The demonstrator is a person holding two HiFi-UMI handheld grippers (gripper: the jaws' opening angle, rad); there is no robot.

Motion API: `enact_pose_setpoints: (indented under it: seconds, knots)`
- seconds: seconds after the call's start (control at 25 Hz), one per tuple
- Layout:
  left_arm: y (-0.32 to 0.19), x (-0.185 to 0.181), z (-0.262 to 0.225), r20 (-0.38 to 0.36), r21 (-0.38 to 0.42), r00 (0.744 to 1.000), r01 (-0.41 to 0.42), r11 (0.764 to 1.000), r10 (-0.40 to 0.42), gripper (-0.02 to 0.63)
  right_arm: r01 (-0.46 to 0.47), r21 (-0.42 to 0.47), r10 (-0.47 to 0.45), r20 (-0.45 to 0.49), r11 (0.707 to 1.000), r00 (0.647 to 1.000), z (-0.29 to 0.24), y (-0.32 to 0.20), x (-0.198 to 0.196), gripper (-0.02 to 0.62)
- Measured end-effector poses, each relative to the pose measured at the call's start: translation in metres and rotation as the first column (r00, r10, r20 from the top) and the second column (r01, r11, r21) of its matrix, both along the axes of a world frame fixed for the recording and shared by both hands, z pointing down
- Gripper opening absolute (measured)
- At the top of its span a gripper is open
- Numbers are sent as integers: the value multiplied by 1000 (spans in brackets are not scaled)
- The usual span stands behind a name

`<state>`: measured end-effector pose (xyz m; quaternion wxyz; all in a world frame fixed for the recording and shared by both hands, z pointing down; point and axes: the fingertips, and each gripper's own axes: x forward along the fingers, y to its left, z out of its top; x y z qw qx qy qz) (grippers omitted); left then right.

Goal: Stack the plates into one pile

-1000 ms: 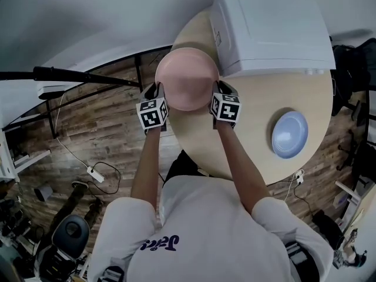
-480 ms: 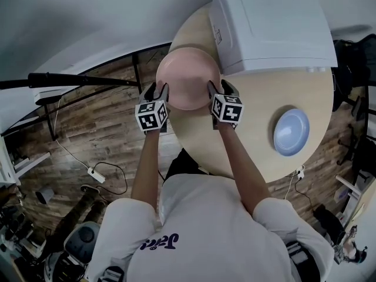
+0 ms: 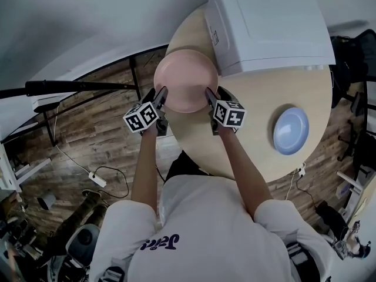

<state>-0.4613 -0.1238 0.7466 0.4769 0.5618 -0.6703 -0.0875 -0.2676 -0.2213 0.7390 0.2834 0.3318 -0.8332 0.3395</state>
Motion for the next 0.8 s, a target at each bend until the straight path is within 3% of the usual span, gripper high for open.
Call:
enact_pose_setpoints:
  seconds: [0.16, 0.32, 0.48, 0.8]
  knots:
    - [-3, 6, 5, 15, -14, 1000, -21, 1000, 21, 245, -9, -28, 10, 17, 1000, 1000, 7, 2, -2, 218]
    - [-1, 9, 8, 36, -53, 999, -10, 999, 11, 133, -16, -23, 17, 29, 1000, 999, 5, 3, -5, 167]
    - [2, 10, 8, 22, -70, 1000, 23, 997, -21, 114, -46, -44, 48, 36, 998, 998, 6, 4, -2, 143]
    - [25, 27, -12, 66, -61, 997, 41, 997, -37, 103, -30, -28, 31, 48, 999, 998, -13, 21, 14, 130]
